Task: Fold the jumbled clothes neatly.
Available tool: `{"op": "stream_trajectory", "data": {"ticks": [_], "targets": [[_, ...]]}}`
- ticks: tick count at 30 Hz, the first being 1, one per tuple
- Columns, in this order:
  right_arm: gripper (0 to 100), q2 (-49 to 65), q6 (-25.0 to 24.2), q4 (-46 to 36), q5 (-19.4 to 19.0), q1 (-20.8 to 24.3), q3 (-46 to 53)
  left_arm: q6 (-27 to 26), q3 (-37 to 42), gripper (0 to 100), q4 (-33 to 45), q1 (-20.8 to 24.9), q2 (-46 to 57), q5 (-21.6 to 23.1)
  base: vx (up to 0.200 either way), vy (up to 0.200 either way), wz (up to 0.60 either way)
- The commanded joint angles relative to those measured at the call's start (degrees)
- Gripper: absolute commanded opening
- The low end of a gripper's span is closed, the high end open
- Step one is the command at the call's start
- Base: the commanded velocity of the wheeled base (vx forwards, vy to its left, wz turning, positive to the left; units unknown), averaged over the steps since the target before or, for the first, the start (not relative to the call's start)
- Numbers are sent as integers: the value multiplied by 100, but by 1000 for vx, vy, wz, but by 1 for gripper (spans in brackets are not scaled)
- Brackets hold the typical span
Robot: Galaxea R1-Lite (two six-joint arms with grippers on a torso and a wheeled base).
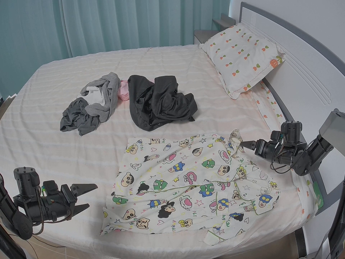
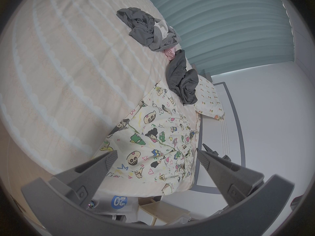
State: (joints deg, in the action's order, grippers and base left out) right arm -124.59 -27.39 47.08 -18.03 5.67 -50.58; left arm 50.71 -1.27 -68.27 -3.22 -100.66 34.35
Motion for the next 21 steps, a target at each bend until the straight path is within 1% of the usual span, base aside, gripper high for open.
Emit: {"op": "stream_trajectory", "data": {"ticks": [1,4,15,19,21], "targets": [[100,66,-3,3,54,22,48,0,-5,100,-2,5,2,1,200,0,0],[100,119,-3,12,54,31,101,0,4,100,-2,5,2,1,200,0,0],[100,93,-3,29,28,-13,39,0,13,100,-2,23,-50,1,0,0,0],[100,-30,-3,-6,28,31,-180,9,13,100,-2,14,-50,1,0,0,0],[100,-277,-3,-85,63,48,-550,9,13,100,-2,14,-50,1,0,0,0]]}}
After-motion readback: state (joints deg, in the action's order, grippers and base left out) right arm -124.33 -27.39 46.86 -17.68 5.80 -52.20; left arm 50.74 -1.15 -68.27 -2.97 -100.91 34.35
